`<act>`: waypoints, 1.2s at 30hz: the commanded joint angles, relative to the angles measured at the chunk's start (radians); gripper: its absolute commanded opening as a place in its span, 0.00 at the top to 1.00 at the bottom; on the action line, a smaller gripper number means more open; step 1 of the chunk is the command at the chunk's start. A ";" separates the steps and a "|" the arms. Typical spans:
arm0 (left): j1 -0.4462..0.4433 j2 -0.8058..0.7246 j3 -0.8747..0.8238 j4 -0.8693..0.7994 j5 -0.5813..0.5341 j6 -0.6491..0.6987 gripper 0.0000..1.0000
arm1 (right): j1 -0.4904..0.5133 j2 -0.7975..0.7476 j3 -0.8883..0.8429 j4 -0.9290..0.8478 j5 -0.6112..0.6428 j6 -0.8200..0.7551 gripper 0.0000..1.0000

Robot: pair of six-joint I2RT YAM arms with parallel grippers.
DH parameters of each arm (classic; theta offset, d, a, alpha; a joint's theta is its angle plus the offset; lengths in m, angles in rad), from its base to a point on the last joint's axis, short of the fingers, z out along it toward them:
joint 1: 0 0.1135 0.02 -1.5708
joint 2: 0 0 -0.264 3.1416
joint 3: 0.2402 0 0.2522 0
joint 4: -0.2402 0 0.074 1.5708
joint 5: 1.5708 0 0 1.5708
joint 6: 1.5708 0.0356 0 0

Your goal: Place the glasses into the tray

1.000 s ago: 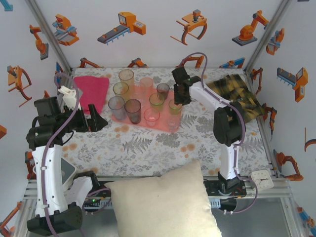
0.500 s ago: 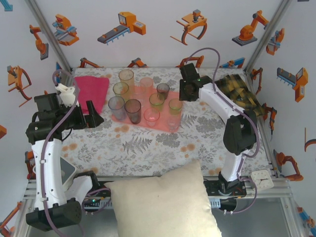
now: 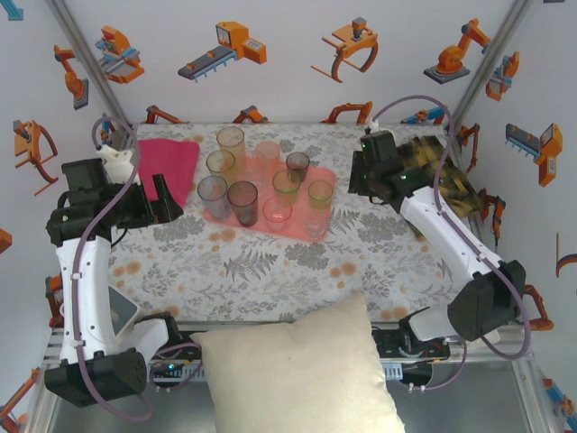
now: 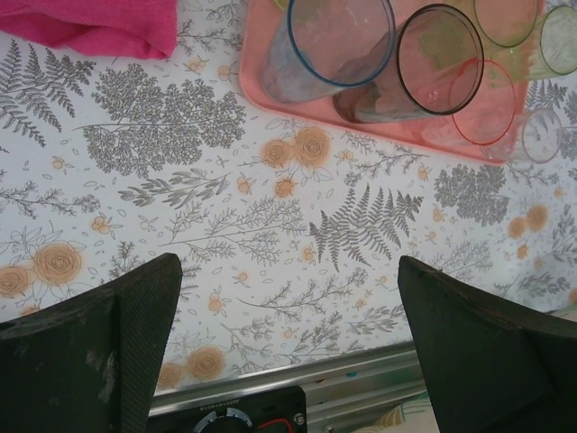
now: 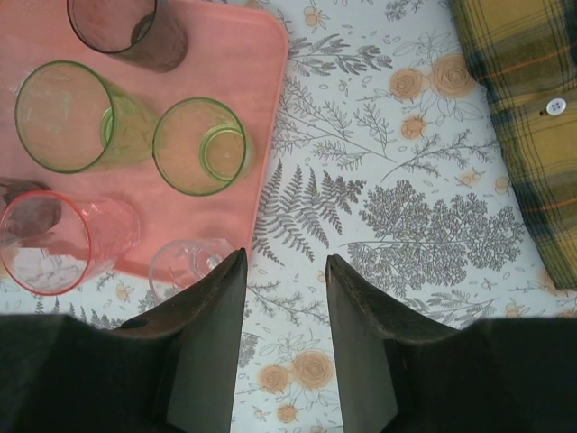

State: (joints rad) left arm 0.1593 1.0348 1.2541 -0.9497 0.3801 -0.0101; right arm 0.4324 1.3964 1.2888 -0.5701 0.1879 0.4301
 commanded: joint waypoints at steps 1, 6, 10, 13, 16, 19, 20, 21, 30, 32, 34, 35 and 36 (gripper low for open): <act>0.011 0.002 -0.021 0.050 -0.008 -0.034 0.03 | -0.003 -0.062 -0.077 0.028 0.008 0.042 0.60; 0.048 0.041 -0.065 0.113 0.011 -0.059 0.03 | -0.004 -0.133 -0.174 0.029 -0.005 0.087 0.60; 0.107 0.085 -0.104 0.201 0.109 -0.094 0.03 | -0.004 -0.189 -0.240 0.029 0.004 0.110 0.60; 0.146 0.150 -0.121 0.268 0.166 -0.137 0.03 | -0.003 -0.224 -0.272 0.018 0.007 0.124 0.60; 0.190 0.222 -0.150 0.343 0.250 -0.195 0.02 | -0.004 -0.251 -0.286 -0.006 0.017 0.135 0.60; 0.215 0.303 -0.164 0.413 0.351 -0.238 0.01 | -0.004 -0.272 -0.300 -0.021 0.021 0.149 0.60; 0.221 0.330 -0.172 0.442 0.380 -0.253 0.02 | -0.004 -0.278 -0.305 -0.025 0.025 0.153 0.60; 0.224 0.356 -0.178 0.471 0.395 -0.269 0.02 | -0.004 -0.284 -0.311 -0.030 0.029 0.156 0.60; 0.215 0.594 -0.183 0.641 0.450 -0.296 0.12 | -0.004 -0.361 -0.383 -0.044 0.050 0.209 0.61; 0.207 0.643 -0.178 0.669 0.469 -0.298 0.19 | -0.004 -0.373 -0.388 -0.059 0.059 0.213 0.61; 0.196 0.692 -0.157 0.673 0.472 -0.300 0.23 | -0.004 -0.382 -0.391 -0.075 0.063 0.217 0.61; 0.189 0.717 -0.147 0.678 0.481 -0.304 0.27 | -0.004 -0.387 -0.394 -0.082 0.065 0.222 0.61; 0.181 0.732 -0.139 0.682 0.485 -0.307 0.30 | -0.004 -0.392 -0.397 -0.085 0.066 0.225 0.61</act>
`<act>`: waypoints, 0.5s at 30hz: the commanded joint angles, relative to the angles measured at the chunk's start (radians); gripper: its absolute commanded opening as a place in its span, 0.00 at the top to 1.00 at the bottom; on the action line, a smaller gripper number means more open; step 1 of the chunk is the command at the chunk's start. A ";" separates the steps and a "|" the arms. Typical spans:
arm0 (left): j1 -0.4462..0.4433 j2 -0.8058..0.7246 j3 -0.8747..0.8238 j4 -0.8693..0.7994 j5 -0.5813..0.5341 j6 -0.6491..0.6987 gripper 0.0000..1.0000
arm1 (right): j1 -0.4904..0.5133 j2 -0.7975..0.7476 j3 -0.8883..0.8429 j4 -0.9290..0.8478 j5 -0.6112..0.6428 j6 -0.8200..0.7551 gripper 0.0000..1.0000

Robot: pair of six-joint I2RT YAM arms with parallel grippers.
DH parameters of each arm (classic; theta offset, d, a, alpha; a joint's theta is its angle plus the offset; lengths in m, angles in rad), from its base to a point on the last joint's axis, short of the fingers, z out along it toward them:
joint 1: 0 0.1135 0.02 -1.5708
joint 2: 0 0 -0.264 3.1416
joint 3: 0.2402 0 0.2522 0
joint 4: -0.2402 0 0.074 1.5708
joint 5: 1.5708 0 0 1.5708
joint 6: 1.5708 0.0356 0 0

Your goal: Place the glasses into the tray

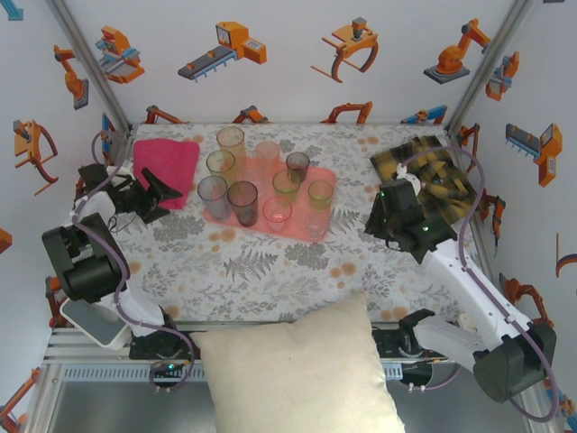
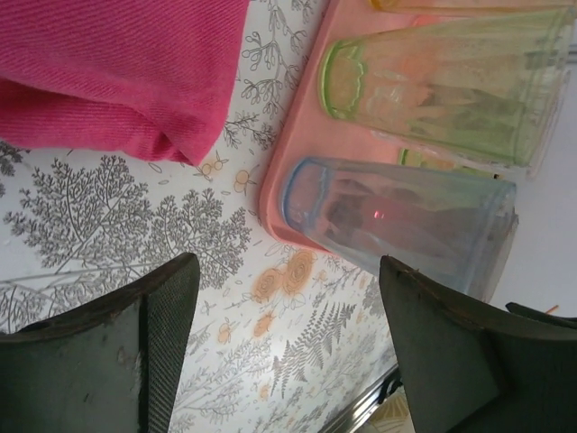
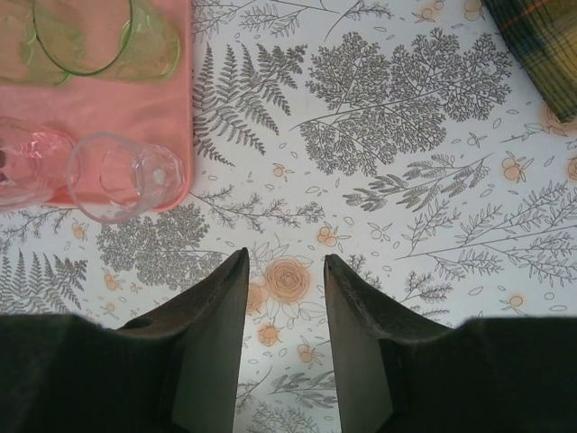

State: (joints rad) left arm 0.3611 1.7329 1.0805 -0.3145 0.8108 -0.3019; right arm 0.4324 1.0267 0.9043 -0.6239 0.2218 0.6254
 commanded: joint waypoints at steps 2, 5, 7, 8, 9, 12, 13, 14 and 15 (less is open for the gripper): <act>-0.042 0.059 0.053 0.055 0.052 -0.017 0.41 | -0.004 -0.037 -0.021 -0.033 0.036 0.040 0.61; -0.068 0.086 0.069 0.083 0.039 -0.036 0.51 | -0.004 -0.051 -0.030 -0.036 0.044 0.048 0.62; -0.081 0.107 0.083 0.090 0.041 -0.051 0.53 | -0.004 -0.054 -0.033 -0.040 0.046 0.050 0.62; -0.087 0.121 0.093 0.092 0.041 -0.059 0.56 | -0.004 -0.054 -0.035 -0.044 0.048 0.053 0.62; -0.091 0.130 0.098 0.095 0.041 -0.063 0.57 | -0.003 -0.054 -0.036 -0.045 0.048 0.053 0.62; -0.104 0.147 0.104 0.095 0.009 -0.059 0.63 | -0.004 -0.058 -0.046 -0.049 0.048 0.057 0.62; -0.107 0.149 0.106 0.094 -0.011 -0.055 0.67 | -0.004 -0.059 -0.051 -0.050 0.048 0.058 0.62; -0.109 0.152 0.108 0.089 -0.028 -0.050 0.70 | -0.003 -0.060 -0.057 -0.048 0.049 0.061 0.62; -0.110 0.153 0.109 0.086 -0.037 -0.045 0.71 | -0.004 -0.061 -0.062 -0.047 0.047 0.064 0.62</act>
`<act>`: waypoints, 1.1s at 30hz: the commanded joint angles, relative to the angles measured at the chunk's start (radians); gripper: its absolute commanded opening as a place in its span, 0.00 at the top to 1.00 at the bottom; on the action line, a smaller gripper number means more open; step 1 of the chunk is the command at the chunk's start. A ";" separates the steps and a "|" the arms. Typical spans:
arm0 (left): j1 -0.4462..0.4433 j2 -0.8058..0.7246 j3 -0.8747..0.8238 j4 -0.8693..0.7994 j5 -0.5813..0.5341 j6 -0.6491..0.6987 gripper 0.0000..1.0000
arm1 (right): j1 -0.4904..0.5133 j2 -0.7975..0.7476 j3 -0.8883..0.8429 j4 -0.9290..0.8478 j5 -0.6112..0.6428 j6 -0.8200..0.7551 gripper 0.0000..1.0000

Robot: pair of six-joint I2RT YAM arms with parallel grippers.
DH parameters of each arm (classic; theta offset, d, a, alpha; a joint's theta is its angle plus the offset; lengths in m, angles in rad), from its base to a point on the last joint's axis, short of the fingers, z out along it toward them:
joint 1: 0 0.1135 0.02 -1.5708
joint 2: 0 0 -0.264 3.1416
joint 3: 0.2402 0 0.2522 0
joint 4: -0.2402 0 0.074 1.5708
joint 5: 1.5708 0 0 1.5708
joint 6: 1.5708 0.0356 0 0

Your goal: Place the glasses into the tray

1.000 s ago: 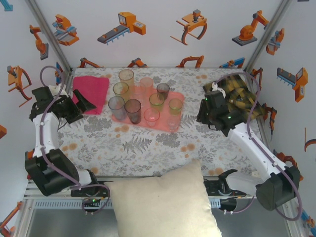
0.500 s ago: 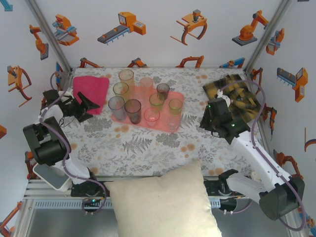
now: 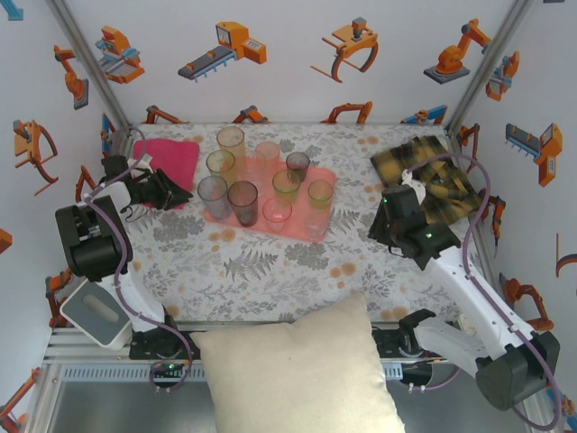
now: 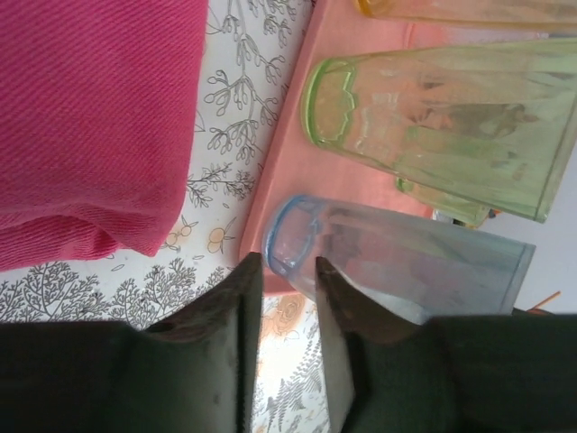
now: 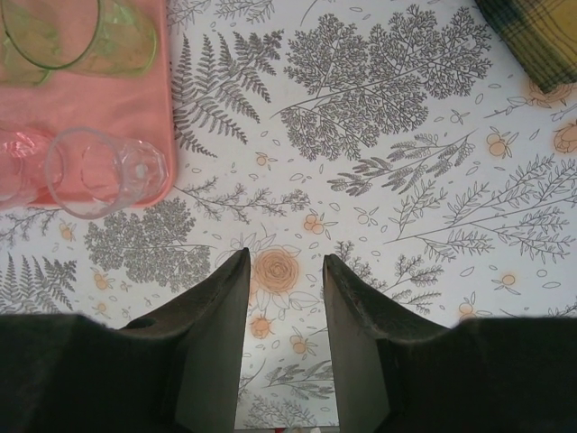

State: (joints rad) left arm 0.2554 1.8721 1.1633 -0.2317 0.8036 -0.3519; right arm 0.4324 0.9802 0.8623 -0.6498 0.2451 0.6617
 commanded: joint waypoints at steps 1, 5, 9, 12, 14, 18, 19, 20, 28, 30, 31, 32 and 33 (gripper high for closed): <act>-0.006 0.020 0.030 0.001 -0.032 0.009 0.73 | -0.004 -0.015 -0.024 -0.018 0.023 0.029 0.62; -0.019 0.040 0.044 -0.024 -0.045 0.023 0.83 | -0.004 -0.015 -0.037 -0.008 0.020 0.037 0.62; -0.037 0.052 0.050 -0.029 -0.068 0.033 0.90 | -0.004 -0.014 -0.040 -0.001 0.018 0.041 0.62; -0.049 0.064 0.059 -0.038 -0.077 0.037 0.91 | -0.004 -0.017 -0.039 -0.002 0.018 0.042 0.62; -0.060 0.065 0.060 -0.043 -0.088 0.046 0.92 | -0.004 -0.018 -0.040 -0.003 0.020 0.041 0.62; -0.078 0.083 0.067 -0.059 -0.108 0.054 0.94 | -0.004 -0.022 -0.046 -0.004 0.019 0.044 0.62; -0.080 0.089 0.068 -0.060 -0.113 0.053 0.94 | -0.003 -0.024 -0.048 -0.002 0.019 0.045 0.62; -0.083 0.096 0.068 -0.059 -0.114 0.052 0.94 | -0.004 -0.027 -0.050 -0.004 0.019 0.045 0.62; -0.110 0.117 0.080 -0.079 -0.142 0.065 0.97 | -0.003 -0.057 -0.075 -0.002 0.019 0.056 0.63; -0.120 0.120 0.080 -0.081 -0.145 0.068 0.97 | -0.004 -0.062 -0.079 -0.002 0.019 0.058 0.63; -0.124 0.124 0.082 -0.084 -0.144 0.068 0.97 | -0.004 -0.065 -0.082 -0.002 0.019 0.059 0.63; -0.128 0.125 0.082 -0.086 -0.145 0.068 0.97 | -0.003 -0.068 -0.084 -0.002 0.019 0.059 0.63; -0.130 0.128 0.081 -0.086 -0.144 0.068 0.98 | -0.004 -0.071 -0.086 -0.002 0.019 0.060 0.63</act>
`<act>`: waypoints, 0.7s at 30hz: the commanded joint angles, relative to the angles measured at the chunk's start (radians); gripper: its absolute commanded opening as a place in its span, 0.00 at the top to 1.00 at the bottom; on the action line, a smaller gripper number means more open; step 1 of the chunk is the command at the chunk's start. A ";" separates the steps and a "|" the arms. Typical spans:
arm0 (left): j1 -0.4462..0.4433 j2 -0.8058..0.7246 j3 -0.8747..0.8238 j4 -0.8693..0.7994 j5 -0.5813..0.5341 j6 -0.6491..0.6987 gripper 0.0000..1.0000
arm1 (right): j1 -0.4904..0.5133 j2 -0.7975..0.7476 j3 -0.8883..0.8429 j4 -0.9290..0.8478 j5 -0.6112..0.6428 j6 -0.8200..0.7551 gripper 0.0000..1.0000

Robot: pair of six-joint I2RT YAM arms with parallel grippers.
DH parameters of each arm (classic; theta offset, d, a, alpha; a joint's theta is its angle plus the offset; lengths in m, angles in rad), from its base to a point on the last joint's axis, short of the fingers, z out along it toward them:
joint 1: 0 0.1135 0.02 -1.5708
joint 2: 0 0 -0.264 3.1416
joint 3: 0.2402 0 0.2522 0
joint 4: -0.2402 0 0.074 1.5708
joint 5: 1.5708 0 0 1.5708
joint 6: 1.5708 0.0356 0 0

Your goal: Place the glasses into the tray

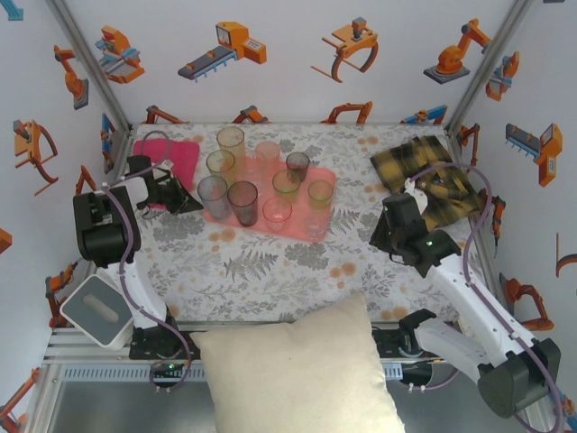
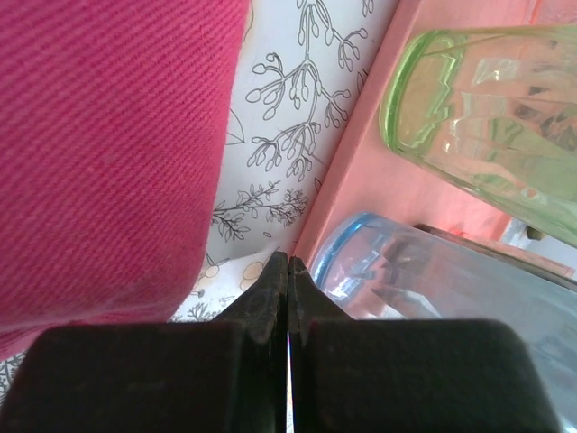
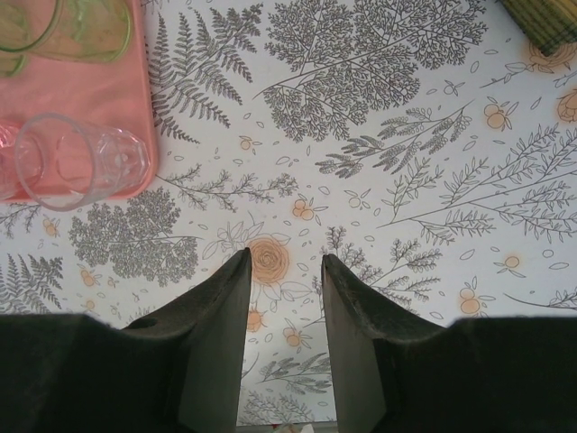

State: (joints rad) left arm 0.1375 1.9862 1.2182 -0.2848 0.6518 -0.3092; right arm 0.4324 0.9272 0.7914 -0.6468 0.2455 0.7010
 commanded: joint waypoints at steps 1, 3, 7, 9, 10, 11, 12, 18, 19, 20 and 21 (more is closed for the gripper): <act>-0.017 0.015 0.027 -0.037 0.007 0.028 0.98 | -0.004 -0.023 -0.017 -0.005 0.018 0.022 0.63; -0.022 0.019 0.029 -0.043 0.005 0.031 0.98 | -0.003 -0.031 -0.022 -0.007 0.018 0.021 0.63; -0.031 0.020 0.029 -0.053 0.017 0.039 1.00 | -0.004 -0.047 -0.030 -0.011 0.019 0.025 0.63; -0.038 0.021 0.030 -0.061 0.024 0.044 1.00 | -0.004 -0.054 -0.035 -0.012 0.020 0.026 0.63; -0.042 0.023 0.030 -0.063 0.029 0.045 1.00 | -0.004 -0.058 -0.037 -0.013 0.020 0.026 0.63; -0.045 0.022 0.029 -0.066 0.032 0.047 1.00 | -0.004 -0.062 -0.038 -0.014 0.020 0.026 0.63; -0.049 0.023 0.030 -0.068 0.034 0.048 1.00 | -0.004 -0.065 -0.040 -0.015 0.019 0.028 0.63; -0.067 0.018 0.024 -0.077 0.052 0.056 1.00 | -0.004 -0.082 -0.050 -0.020 0.018 0.032 0.63; -0.069 0.018 0.024 -0.078 0.056 0.056 1.00 | -0.004 -0.086 -0.051 -0.020 0.018 0.034 0.63; -0.072 0.017 0.024 -0.081 0.059 0.058 1.00 | -0.004 -0.087 -0.052 -0.022 0.019 0.035 0.63; -0.076 0.016 0.022 -0.081 0.058 0.061 1.00 | -0.004 -0.089 -0.053 -0.021 0.020 0.036 0.63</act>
State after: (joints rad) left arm 0.0914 1.9953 1.2304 -0.3134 0.6300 -0.2691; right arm 0.4324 0.8543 0.7517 -0.6502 0.2455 0.7124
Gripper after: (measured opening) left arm 0.008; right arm 0.377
